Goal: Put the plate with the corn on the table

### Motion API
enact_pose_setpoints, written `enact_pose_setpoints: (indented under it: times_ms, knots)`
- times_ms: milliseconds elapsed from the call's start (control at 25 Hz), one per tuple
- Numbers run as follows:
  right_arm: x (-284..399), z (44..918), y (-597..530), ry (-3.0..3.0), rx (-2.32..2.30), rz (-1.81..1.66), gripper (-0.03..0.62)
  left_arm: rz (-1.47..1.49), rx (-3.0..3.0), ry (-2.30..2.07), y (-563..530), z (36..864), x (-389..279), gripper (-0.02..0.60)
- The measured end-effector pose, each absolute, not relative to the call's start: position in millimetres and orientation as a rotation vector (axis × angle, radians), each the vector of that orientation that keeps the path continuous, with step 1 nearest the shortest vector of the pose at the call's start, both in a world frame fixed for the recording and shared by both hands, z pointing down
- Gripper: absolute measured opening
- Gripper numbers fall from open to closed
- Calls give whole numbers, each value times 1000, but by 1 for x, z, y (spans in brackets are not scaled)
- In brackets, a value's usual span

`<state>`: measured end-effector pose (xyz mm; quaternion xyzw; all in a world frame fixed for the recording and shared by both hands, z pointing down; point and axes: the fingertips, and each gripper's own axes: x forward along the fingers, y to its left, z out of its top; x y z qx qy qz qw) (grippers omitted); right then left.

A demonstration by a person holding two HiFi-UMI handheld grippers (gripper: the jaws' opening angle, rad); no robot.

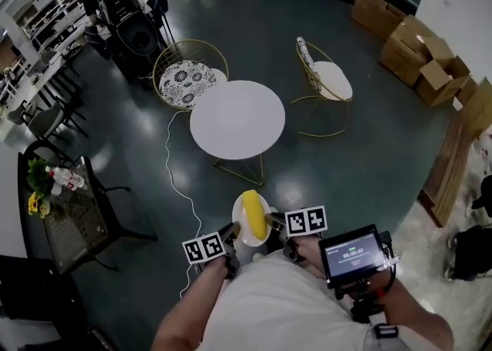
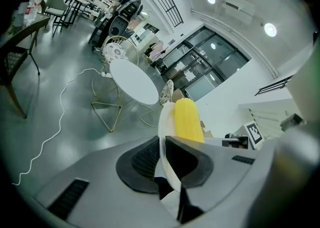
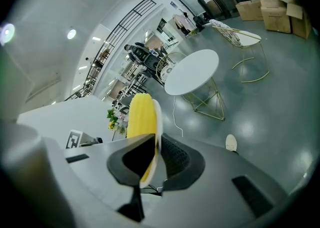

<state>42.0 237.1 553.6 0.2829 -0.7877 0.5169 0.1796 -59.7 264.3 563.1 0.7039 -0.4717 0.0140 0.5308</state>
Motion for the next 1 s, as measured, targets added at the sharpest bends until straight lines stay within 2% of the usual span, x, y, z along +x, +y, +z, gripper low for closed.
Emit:
enact_pose_setpoints:
  times_ms: [1000]
  knots:
    - [36,558,218,-2227,784,1477,46,20,1651,-1141,248,569,-66,41]
